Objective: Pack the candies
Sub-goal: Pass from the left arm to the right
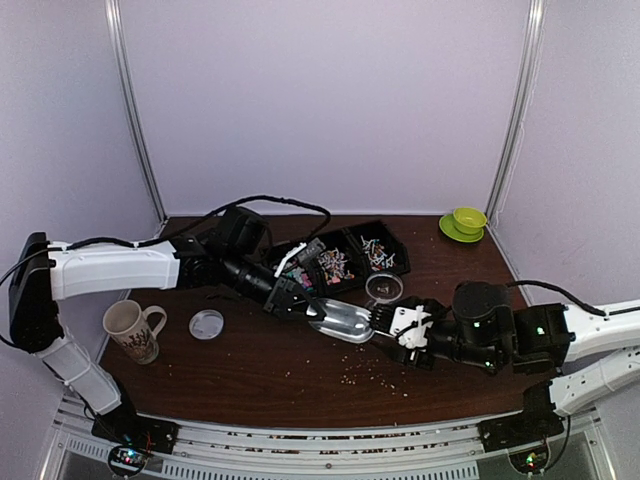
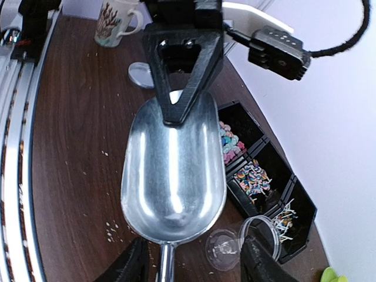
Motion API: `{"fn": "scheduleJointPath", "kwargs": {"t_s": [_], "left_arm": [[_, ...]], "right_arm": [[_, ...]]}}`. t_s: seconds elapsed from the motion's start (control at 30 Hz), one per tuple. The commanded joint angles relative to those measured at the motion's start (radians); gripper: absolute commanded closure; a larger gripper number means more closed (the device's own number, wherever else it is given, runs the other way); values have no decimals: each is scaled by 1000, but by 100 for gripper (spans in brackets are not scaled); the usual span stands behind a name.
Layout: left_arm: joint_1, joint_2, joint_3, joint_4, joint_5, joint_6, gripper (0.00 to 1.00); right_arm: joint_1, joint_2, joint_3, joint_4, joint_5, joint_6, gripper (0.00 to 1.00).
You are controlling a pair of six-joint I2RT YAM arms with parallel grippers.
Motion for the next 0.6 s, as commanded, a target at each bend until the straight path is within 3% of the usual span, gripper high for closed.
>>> {"fn": "scheduleJointPath", "kwargs": {"t_s": [0.0, 0.43, 0.57], "left_arm": [[8, 19, 2, 58, 72, -32, 100], [13, 48, 1, 85, 126, -64, 100], [14, 51, 1, 93, 136, -70, 100]], "right_arm": [[16, -31, -1, 107, 79, -49, 54], [52, -27, -23, 63, 76, -110, 61], [54, -24, -27, 58, 69, -118, 69]]}}
